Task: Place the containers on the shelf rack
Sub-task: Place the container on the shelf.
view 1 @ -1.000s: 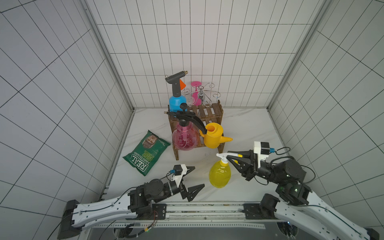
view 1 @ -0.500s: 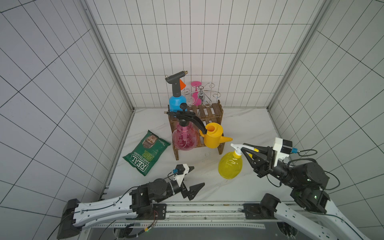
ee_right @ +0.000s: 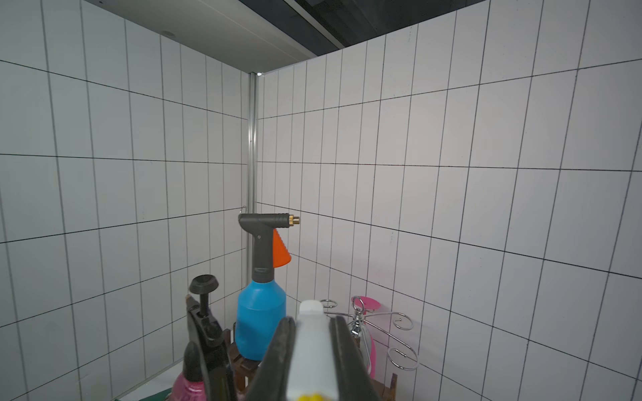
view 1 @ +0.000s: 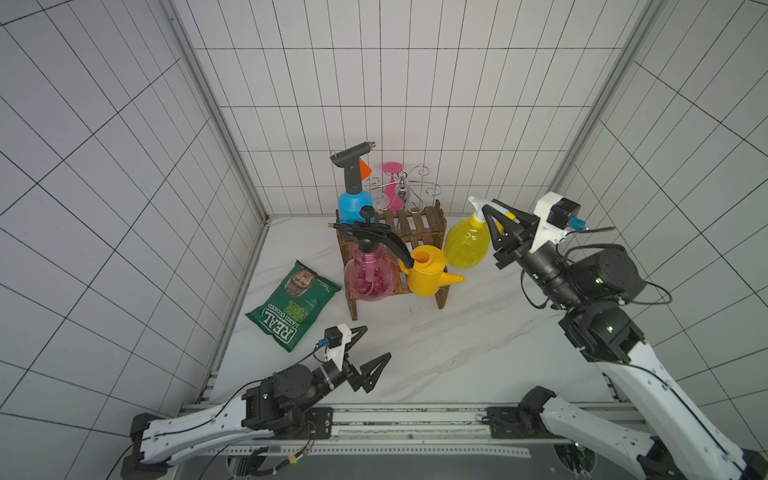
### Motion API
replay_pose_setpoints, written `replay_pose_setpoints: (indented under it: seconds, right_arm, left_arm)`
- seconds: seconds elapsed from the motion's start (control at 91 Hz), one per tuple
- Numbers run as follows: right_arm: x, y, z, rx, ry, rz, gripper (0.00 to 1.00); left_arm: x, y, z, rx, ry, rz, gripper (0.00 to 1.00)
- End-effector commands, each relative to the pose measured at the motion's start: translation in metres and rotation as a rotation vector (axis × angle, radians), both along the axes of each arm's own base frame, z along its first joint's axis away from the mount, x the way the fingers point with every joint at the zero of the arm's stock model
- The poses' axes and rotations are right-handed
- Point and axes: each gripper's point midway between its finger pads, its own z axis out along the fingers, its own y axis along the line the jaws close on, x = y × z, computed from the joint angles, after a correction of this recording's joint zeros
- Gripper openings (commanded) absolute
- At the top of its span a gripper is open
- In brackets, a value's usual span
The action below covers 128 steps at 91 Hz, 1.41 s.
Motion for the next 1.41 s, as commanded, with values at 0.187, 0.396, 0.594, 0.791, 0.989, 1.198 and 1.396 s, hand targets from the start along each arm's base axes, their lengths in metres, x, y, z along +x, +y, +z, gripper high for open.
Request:
replay_pose_setpoints:
  seconds: [0.187, 0.396, 0.594, 0.791, 0.989, 1.198, 1.396]
  right_arm:
    - [0.066, 0.020, 0.023, 0.015, -0.022, 0.146, 0.00]
    - [0.097, 0.042, 0.023, 0.014, -0.002, 0.213, 0.00]
    - [0.122, 0.057, 0.008, 0.018, 0.033, 0.242, 0.00]
    - [0.137, 0.066, -0.008, 0.015, 0.071, 0.262, 0.00]
    - [0.148, 0.073, -0.024, 0.005, 0.104, 0.270, 0.00]
    - [0.160, 0.081, -0.037, 0.001, 0.137, 0.284, 0.00]
    - [0.169, 0.089, -0.048, -0.021, 0.157, 0.296, 0.00]
  left_arm:
    - [0.005, 0.011, -0.010, 0.011, 0.016, 0.050, 0.99]
    - [0.007, 0.008, -0.012, 0.040, 0.020, 0.053, 0.99]
    - [0.008, 0.009, -0.013, 0.044, 0.020, 0.061, 0.99]
    - [0.008, 0.009, -0.013, 0.044, 0.019, 0.064, 0.99]
    - [0.008, 0.009, -0.013, 0.043, 0.018, 0.063, 0.99]
    - [0.008, 0.009, -0.013, 0.042, 0.018, 0.064, 0.99]
    - [0.008, 0.010, -0.013, 0.040, 0.017, 0.064, 0.99]
